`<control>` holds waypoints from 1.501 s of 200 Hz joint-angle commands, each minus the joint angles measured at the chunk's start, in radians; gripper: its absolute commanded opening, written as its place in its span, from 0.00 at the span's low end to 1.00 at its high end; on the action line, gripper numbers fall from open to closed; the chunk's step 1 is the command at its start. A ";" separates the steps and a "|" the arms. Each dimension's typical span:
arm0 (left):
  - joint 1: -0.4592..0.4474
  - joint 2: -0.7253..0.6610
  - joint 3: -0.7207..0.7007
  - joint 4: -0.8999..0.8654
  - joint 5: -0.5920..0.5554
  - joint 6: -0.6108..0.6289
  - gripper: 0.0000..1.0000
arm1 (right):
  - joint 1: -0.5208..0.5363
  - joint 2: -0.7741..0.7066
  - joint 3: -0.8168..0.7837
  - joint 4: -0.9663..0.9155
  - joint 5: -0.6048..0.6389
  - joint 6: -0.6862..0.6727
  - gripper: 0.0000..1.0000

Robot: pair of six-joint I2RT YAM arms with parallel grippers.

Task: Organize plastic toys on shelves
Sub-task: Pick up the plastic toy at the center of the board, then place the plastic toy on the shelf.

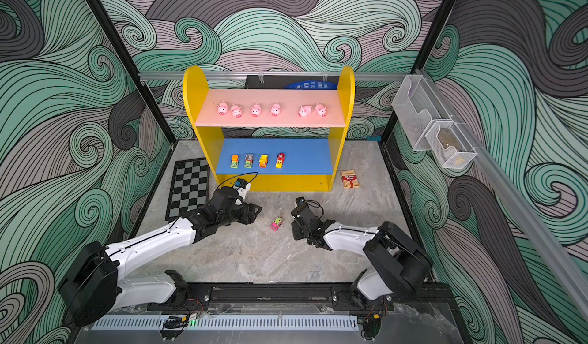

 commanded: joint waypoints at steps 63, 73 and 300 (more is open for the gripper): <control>0.013 -0.035 -0.011 -0.007 -0.020 0.003 0.62 | -0.001 -0.102 0.130 0.006 -0.068 -0.045 0.17; 0.013 -0.037 -0.012 -0.007 -0.020 0.002 0.62 | -0.008 -0.101 0.159 0.005 -0.076 -0.055 0.17; 0.014 -0.043 -0.018 0.002 -0.007 -0.001 0.62 | -0.201 0.298 0.736 -0.067 0.099 -0.082 0.20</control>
